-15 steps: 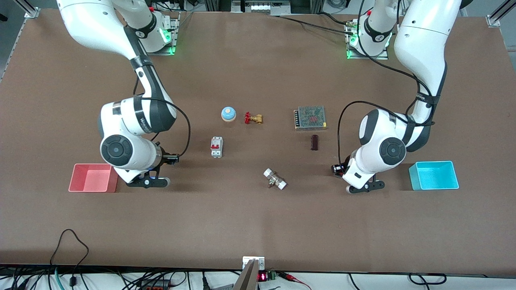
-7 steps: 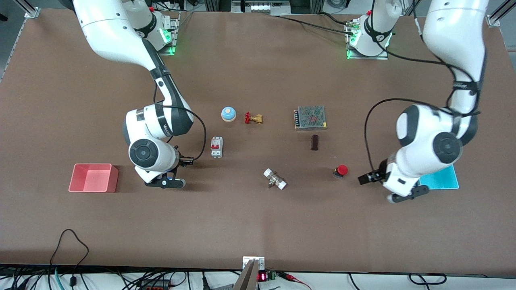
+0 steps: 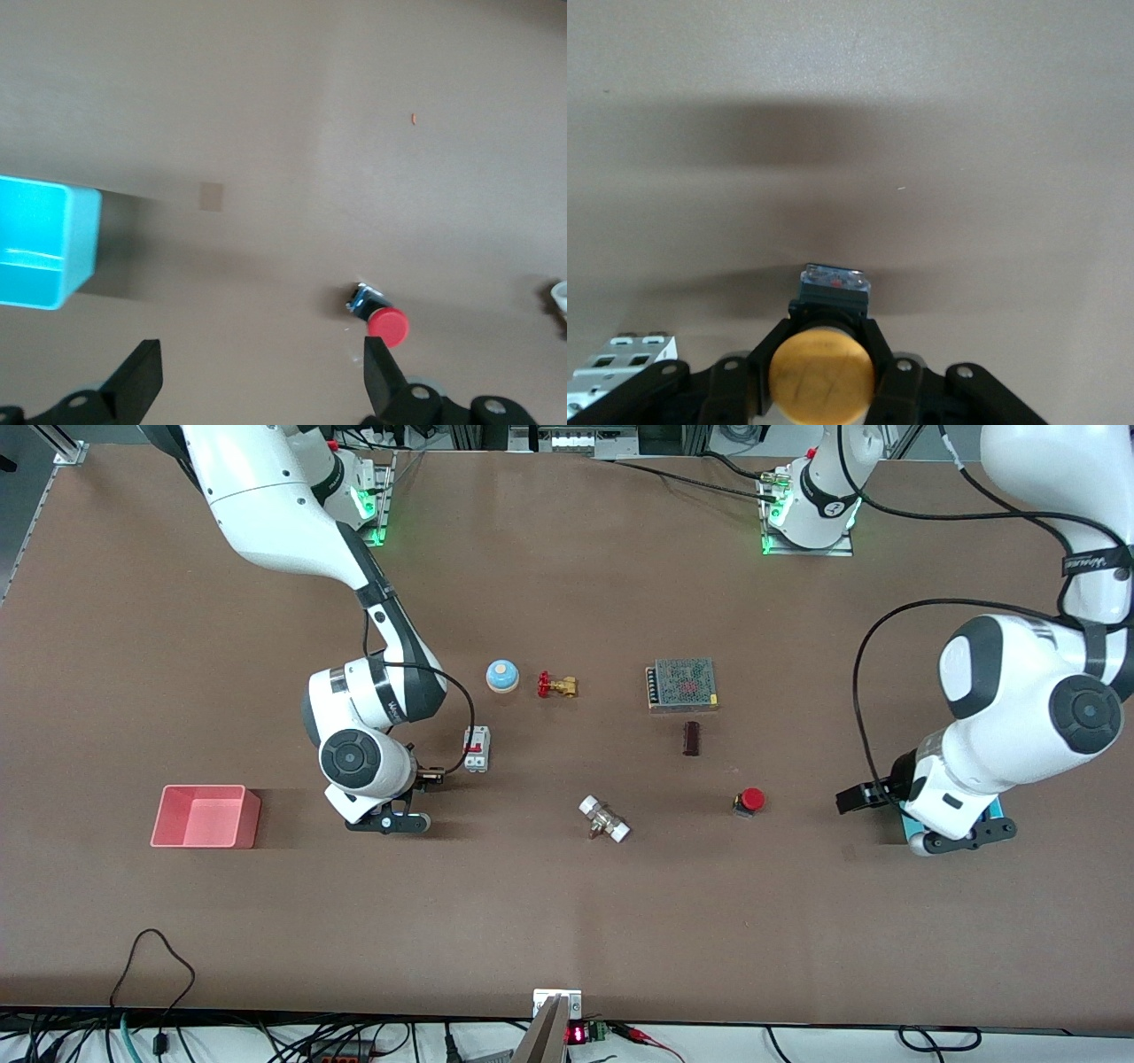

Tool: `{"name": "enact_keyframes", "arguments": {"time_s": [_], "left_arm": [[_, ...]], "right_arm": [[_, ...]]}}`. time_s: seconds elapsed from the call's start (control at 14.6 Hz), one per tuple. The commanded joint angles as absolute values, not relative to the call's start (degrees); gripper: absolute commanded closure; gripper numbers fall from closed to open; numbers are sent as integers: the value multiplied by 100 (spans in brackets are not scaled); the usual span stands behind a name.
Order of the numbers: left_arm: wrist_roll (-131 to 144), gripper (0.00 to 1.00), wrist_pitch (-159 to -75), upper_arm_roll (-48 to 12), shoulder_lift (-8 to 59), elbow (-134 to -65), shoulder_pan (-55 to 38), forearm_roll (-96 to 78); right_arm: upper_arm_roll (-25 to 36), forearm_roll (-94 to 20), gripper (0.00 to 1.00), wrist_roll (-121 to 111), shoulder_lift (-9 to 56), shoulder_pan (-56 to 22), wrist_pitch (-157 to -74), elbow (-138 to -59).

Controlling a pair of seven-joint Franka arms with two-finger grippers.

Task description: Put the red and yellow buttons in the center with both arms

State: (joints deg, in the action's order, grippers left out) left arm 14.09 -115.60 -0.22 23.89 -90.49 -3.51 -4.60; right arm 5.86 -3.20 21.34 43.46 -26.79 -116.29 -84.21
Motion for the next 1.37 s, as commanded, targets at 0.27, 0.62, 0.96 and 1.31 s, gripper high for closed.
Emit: {"name": "enact_keyframes", "arguments": {"time_s": [0.27,0.62,0.96,1.31], "left_arm": [[414,0,-10495,-18,1162,-9237,52,-308],[176,0,-10029,-27,563,-9264,290,-246],[53,0,-9888,-18,212,-9316,273,-133],[-35,0,-9853,-53,-9,-9431,255,220]], "right_arm": [[642,-369,0,2110,3992,-2646,-11760,-8534],[712,-360,0,2118,2894,-2584,-11129,-8534],[922,-290,0,2030,1829,-2435,-10390,-8525],[1503,-308,0,1224,1389,-1998,-9714,-8280]]}}
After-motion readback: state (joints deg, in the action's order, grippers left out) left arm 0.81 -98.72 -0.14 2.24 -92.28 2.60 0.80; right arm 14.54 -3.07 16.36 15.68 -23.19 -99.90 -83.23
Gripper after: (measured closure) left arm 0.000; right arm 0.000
